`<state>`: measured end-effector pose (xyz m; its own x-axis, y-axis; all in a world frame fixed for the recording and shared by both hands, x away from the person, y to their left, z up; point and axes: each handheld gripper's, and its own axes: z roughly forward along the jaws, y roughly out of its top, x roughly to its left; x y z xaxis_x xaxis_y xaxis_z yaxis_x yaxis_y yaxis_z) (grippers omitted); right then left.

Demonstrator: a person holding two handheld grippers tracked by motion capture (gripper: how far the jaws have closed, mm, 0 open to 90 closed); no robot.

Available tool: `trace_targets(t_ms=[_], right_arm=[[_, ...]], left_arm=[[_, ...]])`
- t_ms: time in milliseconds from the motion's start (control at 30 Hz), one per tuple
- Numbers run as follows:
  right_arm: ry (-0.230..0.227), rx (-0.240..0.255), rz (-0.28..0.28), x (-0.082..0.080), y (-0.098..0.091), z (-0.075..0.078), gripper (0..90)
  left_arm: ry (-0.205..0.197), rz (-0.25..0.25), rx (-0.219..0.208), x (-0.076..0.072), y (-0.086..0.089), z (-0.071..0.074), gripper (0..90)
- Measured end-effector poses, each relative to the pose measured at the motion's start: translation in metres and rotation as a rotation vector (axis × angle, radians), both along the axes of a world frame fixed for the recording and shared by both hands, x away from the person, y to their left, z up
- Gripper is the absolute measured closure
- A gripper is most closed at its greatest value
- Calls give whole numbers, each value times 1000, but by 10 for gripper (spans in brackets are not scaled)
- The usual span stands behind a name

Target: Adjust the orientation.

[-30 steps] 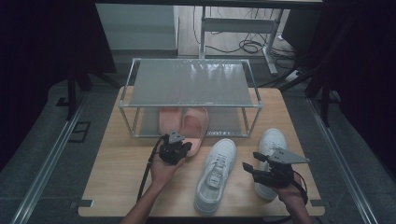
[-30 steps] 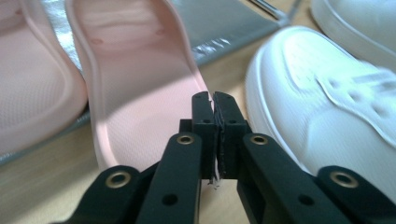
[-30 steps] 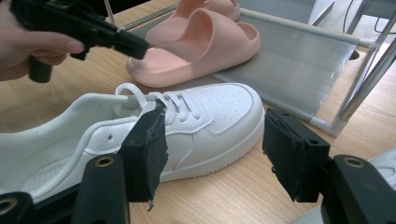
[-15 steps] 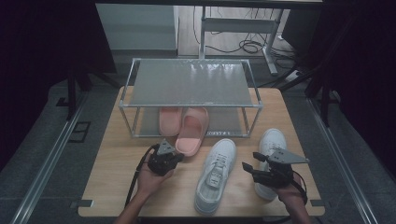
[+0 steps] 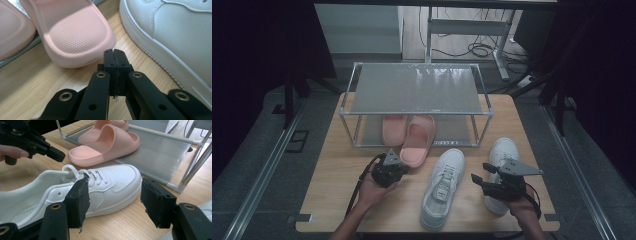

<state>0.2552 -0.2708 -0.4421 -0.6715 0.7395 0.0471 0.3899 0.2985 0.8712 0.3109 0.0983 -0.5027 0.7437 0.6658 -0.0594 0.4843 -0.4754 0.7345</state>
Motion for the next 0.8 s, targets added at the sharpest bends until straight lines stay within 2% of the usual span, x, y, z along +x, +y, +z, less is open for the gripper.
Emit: trace_targets(t_ms=[333,600,800], right_arm=[[2,1,-1,0,-1,0,403],[0,1,-1,0,-1,0,403],[1,0,-2,1,-1,0,403]], left_arm=[[8,-26,42,13,-12,-3,900],[25,-42,27,20,-20,-5,900],[27,-59,45,26,-28,-3,900]])
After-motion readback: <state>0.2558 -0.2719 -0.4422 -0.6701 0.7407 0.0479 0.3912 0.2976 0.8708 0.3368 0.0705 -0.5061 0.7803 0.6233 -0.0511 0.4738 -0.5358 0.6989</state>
